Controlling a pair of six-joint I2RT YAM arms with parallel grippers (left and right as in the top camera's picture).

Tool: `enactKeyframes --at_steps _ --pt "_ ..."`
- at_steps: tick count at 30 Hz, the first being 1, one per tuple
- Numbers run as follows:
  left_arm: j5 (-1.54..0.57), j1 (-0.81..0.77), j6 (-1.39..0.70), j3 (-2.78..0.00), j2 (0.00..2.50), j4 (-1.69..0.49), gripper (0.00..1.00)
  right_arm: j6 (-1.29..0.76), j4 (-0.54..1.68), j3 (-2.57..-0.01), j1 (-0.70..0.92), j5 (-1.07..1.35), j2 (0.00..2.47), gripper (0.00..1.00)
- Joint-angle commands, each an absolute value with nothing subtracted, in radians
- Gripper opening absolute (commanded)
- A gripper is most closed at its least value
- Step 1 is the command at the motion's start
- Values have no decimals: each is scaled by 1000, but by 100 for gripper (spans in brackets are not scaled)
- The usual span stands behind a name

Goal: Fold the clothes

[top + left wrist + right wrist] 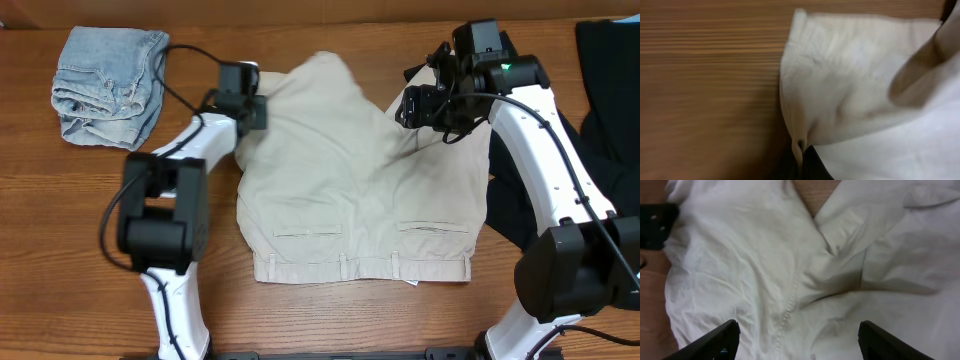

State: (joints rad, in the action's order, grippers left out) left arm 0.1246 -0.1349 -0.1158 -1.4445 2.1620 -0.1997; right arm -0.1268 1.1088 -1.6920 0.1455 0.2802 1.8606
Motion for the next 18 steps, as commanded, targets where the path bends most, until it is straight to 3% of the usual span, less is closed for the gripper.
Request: enactKeyframes --at_steps 1,12,18 --pt "278 -68 -168 -1482 1984 -275 4 -127 1074 -1641 149 270 1844 80" --pt "281 53 -195 -1482 1876 -578 6 -134 994 -1559 148 270 1844 80" --pt "228 36 -100 -1483 1876 -502 63 -134 969 -1559 149 270 1844 80"
